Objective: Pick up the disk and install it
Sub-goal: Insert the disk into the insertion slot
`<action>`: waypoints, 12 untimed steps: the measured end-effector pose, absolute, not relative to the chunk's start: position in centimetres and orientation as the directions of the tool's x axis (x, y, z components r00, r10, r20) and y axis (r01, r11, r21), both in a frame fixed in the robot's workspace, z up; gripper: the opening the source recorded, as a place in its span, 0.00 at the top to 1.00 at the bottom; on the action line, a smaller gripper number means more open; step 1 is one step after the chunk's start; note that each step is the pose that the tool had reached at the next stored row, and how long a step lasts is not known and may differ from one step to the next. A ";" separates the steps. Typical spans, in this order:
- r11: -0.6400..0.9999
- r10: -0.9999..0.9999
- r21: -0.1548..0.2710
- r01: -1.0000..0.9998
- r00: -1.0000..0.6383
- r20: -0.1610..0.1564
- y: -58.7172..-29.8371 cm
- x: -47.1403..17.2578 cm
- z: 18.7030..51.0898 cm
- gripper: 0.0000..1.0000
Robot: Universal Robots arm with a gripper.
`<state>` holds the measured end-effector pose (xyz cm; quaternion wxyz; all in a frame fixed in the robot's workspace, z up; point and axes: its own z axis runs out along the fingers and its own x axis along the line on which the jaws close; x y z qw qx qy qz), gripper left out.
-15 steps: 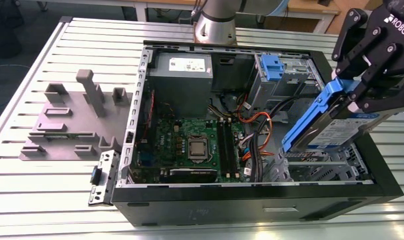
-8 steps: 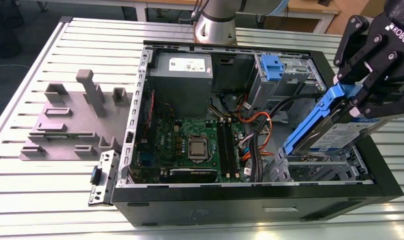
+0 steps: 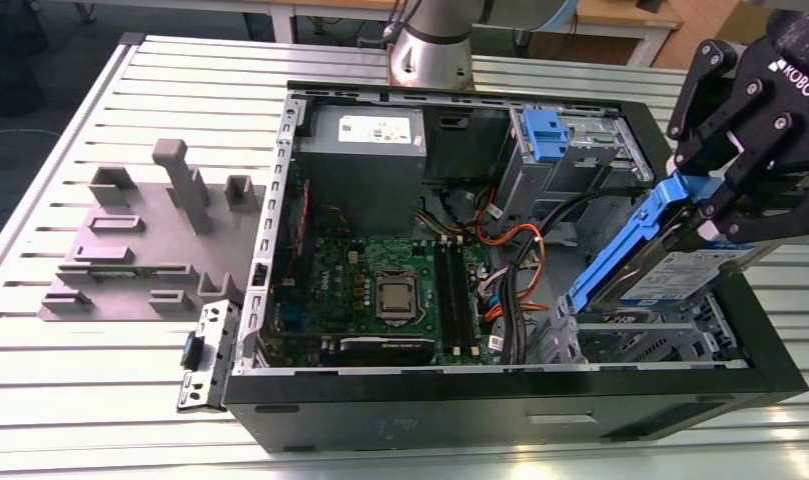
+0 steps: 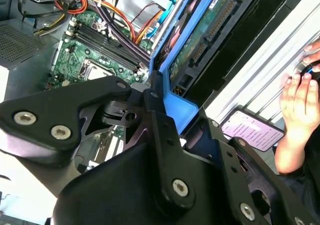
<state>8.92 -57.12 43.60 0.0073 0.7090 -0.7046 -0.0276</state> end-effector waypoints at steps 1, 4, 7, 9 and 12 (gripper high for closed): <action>-0.006 -1.000 0.049 -0.999 0.005 -0.029 -57.2 8.9 43.5 0.63; -0.005 -1.000 0.049 -0.999 0.003 -0.029 -57.3 8.9 43.4 0.63; -0.004 -1.000 0.049 -0.999 0.003 -0.028 -57.3 8.9 43.4 0.63; -0.003 -1.000 0.049 -0.999 0.002 -0.028 -57.3 8.9 43.5 0.63; -0.002 -1.000 0.049 -0.999 0.000 -0.026 -57.3 8.9 43.6 0.63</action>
